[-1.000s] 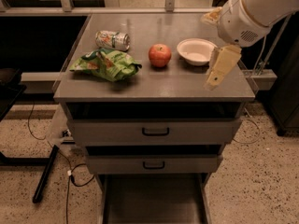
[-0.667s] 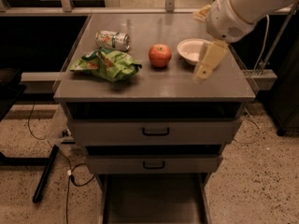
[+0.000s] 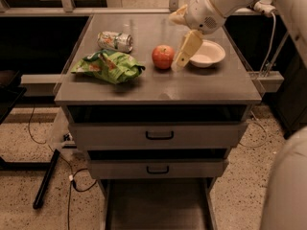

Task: Place apple into bottom drawer

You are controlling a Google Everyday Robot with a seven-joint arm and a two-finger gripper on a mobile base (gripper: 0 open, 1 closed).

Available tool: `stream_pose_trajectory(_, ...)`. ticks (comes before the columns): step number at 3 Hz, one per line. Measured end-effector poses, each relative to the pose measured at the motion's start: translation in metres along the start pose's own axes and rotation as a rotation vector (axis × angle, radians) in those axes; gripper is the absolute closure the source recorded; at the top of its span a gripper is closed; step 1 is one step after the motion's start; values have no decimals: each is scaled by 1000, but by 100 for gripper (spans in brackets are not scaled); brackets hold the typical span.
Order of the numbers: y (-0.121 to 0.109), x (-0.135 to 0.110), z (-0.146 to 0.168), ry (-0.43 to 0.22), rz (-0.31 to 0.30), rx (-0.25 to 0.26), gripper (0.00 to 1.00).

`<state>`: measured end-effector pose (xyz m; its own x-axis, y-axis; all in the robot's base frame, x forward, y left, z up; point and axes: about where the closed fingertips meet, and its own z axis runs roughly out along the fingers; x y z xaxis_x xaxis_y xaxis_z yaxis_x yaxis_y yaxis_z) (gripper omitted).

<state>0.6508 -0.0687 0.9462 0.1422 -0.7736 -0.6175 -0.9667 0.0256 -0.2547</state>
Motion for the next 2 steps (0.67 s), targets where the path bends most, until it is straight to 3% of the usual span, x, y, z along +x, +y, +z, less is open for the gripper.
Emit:
stream_pose_trajectory(1, -13, -6, 14, -40, 28, -34, 0)
stream_pose_trajectory(2, -29, -1, 16, 36, 63, 30, 0)
